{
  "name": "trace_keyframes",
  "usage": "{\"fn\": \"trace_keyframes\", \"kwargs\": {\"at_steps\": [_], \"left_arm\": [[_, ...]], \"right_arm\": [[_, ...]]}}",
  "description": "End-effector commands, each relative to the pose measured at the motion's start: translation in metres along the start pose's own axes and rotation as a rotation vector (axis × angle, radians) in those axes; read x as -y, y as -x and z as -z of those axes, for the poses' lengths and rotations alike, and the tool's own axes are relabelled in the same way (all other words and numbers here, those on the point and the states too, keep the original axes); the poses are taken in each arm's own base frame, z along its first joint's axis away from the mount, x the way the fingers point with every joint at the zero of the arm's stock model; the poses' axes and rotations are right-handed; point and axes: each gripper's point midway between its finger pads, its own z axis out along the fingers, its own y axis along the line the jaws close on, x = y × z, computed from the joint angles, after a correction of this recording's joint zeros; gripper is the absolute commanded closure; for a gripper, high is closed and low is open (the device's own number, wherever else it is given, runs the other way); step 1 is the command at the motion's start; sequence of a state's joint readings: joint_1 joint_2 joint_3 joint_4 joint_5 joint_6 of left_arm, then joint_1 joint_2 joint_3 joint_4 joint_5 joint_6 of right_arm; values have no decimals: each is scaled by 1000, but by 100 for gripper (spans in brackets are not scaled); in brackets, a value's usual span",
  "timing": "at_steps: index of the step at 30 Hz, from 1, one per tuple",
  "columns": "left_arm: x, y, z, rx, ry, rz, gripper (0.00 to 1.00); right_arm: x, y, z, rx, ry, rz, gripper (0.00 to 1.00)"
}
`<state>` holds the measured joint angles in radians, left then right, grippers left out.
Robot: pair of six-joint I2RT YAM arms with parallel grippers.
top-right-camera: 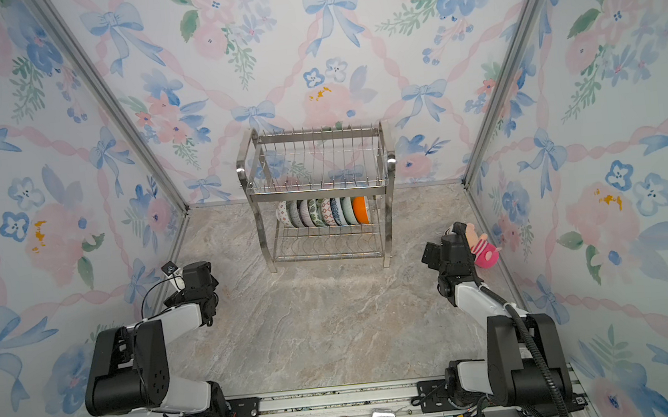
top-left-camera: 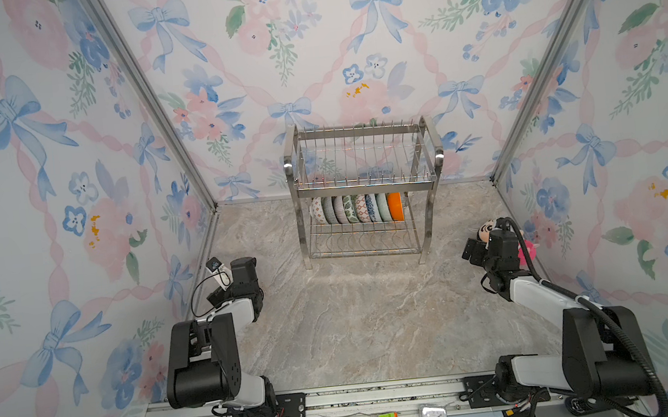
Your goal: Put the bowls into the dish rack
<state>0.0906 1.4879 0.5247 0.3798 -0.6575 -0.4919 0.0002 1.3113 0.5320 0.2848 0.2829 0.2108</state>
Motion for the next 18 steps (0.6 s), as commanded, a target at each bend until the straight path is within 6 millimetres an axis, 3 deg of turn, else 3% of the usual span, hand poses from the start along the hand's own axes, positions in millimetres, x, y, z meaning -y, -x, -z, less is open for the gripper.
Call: {"fn": "trace_keyframes", "kwargs": {"at_steps": [1, 7, 11, 15, 18], "left_arm": [[15, 10, 9, 99, -122, 36, 2], [45, 15, 32, 196, -230, -78, 2], [60, 14, 53, 288, -301, -145, 2], [68, 12, 54, 281, -359, -169, 2], [105, 0, 64, 281, -517, -306, 2]], "right_arm": [[-4, 16, 9, 120, -25, 92, 4], [-21, 1, 22, 211, 44, 129, 3], [-24, 6, 31, 287, 75, 137, 3], [-25, 8, 33, 332, 86, 143, 3], [-28, 10, 31, 361, 102, 144, 3]]}}
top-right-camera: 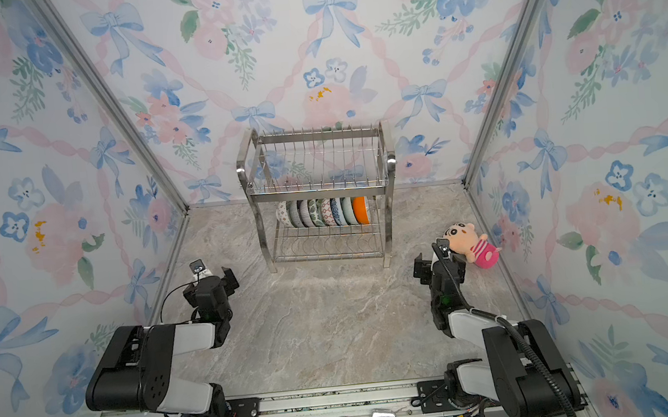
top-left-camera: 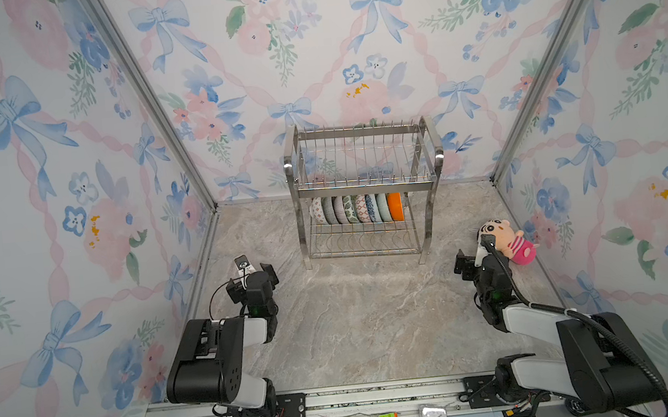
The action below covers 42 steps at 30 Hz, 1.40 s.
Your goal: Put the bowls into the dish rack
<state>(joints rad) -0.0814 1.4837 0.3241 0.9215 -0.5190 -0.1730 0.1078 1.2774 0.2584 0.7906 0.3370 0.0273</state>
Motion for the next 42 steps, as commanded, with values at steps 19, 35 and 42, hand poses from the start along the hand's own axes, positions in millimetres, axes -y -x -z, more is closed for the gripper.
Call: {"fn": "trace_keyframes", "kwargs": {"at_steps": [19, 35, 42], "left_arm": [[44, -2, 12, 83, -306, -98, 2], [44, -1, 12, 84, -308, -97, 2], [44, -1, 12, 84, -308, -97, 2]], "right_arm": [[-10, -5, -43, -7, 46, -25, 3], [-13, -4, -43, -6, 28, 4, 3], [-16, -4, -43, -8, 36, 16, 3]]}}
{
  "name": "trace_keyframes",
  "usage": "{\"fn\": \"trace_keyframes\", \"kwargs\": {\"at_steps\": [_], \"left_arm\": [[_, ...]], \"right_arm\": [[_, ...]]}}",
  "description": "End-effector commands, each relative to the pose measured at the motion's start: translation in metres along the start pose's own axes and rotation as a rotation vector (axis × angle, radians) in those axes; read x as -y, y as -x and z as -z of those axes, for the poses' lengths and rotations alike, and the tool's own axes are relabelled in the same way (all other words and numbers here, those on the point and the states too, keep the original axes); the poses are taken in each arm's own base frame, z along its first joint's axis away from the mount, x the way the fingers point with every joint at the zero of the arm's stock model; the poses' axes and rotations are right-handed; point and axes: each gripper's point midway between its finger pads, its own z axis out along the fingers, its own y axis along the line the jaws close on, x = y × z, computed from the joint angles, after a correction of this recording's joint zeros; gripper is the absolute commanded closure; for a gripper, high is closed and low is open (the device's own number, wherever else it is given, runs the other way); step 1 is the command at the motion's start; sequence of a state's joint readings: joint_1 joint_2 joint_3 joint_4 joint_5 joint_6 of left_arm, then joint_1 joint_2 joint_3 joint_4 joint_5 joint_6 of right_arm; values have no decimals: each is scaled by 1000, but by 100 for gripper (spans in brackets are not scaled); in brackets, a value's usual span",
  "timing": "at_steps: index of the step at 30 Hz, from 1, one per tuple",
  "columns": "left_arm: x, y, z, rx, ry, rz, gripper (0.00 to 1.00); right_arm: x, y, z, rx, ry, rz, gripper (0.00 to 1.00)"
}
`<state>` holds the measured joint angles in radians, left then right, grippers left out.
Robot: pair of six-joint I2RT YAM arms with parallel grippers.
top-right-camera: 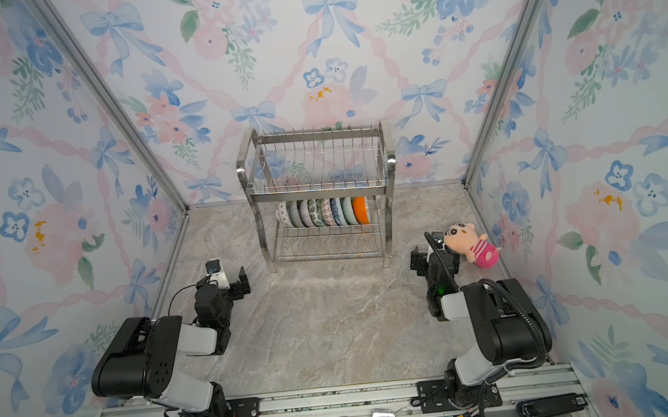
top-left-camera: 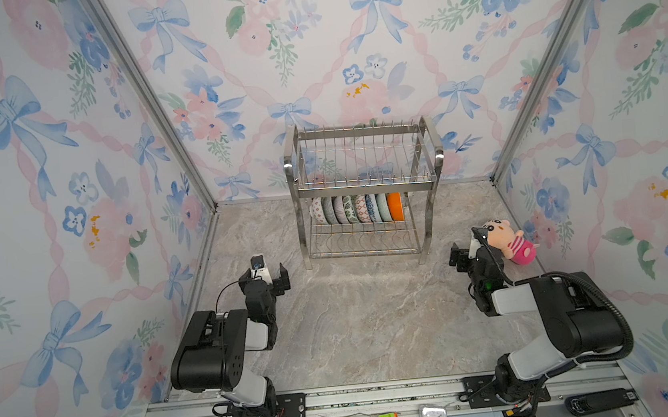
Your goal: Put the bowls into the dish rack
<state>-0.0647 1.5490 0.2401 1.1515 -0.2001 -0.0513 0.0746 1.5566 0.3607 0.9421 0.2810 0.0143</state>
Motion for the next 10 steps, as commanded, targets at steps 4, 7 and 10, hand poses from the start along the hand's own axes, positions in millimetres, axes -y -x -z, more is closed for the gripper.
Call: {"fn": "trace_keyframes", "kwargs": {"at_steps": [4, 7, 10], "left_arm": [[-1, 7, -2, 23, -1, -12, 2], [-1, 7, -2, 23, -1, -13, 2], [-1, 7, -2, 23, -1, -12, 2]], "right_arm": [[-6, 8, -2, 15, 15, 5, 4], [-6, 8, -2, 15, 17, 3, 3], [-6, 8, -2, 17, 18, 2, 4]]}}
